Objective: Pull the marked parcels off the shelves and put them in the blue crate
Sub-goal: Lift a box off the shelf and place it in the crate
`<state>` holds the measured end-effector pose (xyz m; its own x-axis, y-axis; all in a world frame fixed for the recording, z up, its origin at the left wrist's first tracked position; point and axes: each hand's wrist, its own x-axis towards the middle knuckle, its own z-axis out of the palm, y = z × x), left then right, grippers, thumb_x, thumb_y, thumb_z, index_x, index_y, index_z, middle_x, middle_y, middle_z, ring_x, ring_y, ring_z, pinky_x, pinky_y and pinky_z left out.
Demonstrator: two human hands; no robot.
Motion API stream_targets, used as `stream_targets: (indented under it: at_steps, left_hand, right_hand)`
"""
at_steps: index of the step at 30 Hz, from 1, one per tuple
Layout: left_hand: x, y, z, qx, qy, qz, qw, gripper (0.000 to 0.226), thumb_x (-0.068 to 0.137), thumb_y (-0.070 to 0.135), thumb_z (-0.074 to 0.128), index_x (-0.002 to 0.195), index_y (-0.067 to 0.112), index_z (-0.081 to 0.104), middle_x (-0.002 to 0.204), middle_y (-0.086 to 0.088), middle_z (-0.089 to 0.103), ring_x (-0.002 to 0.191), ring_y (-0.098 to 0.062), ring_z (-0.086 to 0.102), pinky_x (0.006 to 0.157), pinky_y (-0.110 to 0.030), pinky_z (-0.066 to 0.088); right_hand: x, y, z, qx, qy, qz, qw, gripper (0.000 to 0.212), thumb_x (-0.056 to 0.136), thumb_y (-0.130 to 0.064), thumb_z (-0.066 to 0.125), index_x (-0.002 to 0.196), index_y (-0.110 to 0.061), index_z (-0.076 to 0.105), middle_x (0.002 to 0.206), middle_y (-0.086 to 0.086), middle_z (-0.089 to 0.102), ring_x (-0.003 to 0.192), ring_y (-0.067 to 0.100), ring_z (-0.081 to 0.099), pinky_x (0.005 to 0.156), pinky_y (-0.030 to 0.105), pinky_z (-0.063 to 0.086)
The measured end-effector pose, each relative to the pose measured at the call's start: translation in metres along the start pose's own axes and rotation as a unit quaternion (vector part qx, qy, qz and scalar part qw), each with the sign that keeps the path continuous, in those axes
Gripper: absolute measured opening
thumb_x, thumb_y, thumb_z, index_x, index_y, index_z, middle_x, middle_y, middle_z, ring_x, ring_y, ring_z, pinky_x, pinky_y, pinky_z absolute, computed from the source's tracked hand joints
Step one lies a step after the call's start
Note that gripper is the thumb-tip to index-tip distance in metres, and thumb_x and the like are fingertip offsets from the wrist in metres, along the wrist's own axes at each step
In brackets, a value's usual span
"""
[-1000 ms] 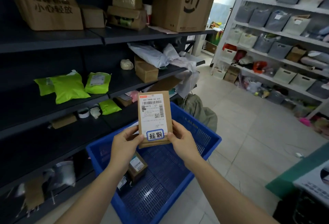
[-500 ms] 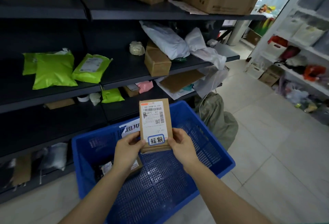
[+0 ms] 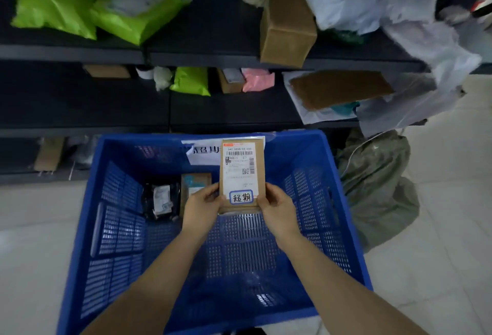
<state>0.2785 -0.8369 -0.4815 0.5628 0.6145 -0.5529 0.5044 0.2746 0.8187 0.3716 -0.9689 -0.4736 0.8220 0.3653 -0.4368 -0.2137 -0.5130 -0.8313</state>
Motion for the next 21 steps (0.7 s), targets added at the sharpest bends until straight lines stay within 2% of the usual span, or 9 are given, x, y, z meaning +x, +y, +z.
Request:
stream_targets:
  at_steps: [2,4,6,9,11,13,17,21]
  left_hand:
    - [0.021,-0.017,0.015,0.017,0.012,-0.012,1.0,0.039,0.09,0.007,0.062,0.128,0.012,0.061,0.113,-0.002,0.069,0.099,-0.016,0.065,0.088,-0.033,0.054]
    - [0.043,-0.037,0.027,0.034,0.015,-0.032,0.999,0.037,0.091,0.01,0.06,0.127,0.017,0.062,0.109,0.001,0.068,0.093,-0.014,0.064,0.077,-0.027,0.052]
    - [0.07,-0.062,0.037,0.063,0.008,-0.036,0.997,0.037,0.091,0.014,0.06,0.127,0.022,0.062,0.109,0.002,0.069,0.093,-0.015,0.065,0.073,-0.03,0.053]
    - [0.116,-0.104,0.053,0.105,0.0,-0.039,0.994,0.031,0.092,0.012,0.059,0.122,0.018,0.066,0.103,0.002,0.07,0.093,-0.02,0.065,0.084,-0.043,0.056]
    - [0.145,-0.132,0.061,0.124,0.015,-0.043,0.991,0.033,0.094,0.009,0.057,0.127,0.013,0.062,0.113,0.003,0.067,0.092,-0.016,0.061,0.082,-0.036,0.053]
    - [0.173,-0.163,0.069,0.14,0.029,-0.053,0.988,0.039,0.095,0.01,0.056,0.135,0.012,0.054,0.114,0.004,0.061,0.091,-0.012,0.055,0.076,-0.028,0.047]
    - [0.222,-0.228,0.082,0.205,0.03,-0.019,0.978,0.035,0.098,0.011,0.049,0.132,0.017,0.055,0.1,0.006,0.062,0.078,-0.012,0.056,0.061,-0.026,0.046]
    - [0.266,-0.294,0.099,0.266,0.0,0.007,0.964,0.035,0.096,0.01,0.049,0.13,0.015,0.052,0.112,-0.003,0.067,0.085,-0.017,0.061,0.064,-0.026,0.049]
  right_hand:
    - [0.024,0.021,0.002,-0.006,-0.012,0.004,1.0,0.03,0.094,-0.017,0.059,0.124,-0.021,0.063,0.111,-0.009,0.065,0.101,0.008,0.062,0.087,0.02,0.05]
    - [0.049,0.047,0.009,-0.004,-0.018,0.019,1.0,0.031,0.094,-0.018,0.06,0.125,-0.02,0.062,0.11,-0.01,0.065,0.101,0.008,0.063,0.084,0.017,0.049]
    - [0.074,0.077,0.02,0.006,-0.025,0.036,0.999,0.03,0.093,-0.017,0.061,0.123,-0.02,0.063,0.109,-0.01,0.067,0.1,0.009,0.064,0.081,0.014,0.05]
    - [0.116,0.127,0.042,0.017,-0.021,0.057,0.998,0.025,0.093,-0.015,0.061,0.117,-0.02,0.066,0.104,-0.01,0.068,0.097,0.007,0.065,0.083,0.019,0.051]
    - [0.14,0.159,0.058,0.019,-0.026,0.072,0.997,0.023,0.093,-0.015,0.061,0.114,-0.022,0.067,0.101,-0.014,0.068,0.094,0.005,0.064,0.087,0.022,0.052]
    - [0.164,0.192,0.075,0.02,-0.034,0.083,0.996,0.022,0.093,-0.014,0.06,0.113,-0.021,0.067,0.1,-0.014,0.067,0.093,0.005,0.064,0.087,0.023,0.051]
    - [0.212,0.257,0.11,0.02,-0.035,0.106,0.994,0.025,0.094,-0.012,0.059,0.118,-0.016,0.065,0.102,-0.011,0.065,0.092,0.007,0.061,0.085,0.022,0.047]
    - [0.254,0.316,0.135,0.007,-0.033,0.121,0.992,0.03,0.093,-0.008,0.059,0.122,-0.014,0.064,0.106,-0.007,0.065,0.095,0.009,0.06,0.084,0.021,0.046]
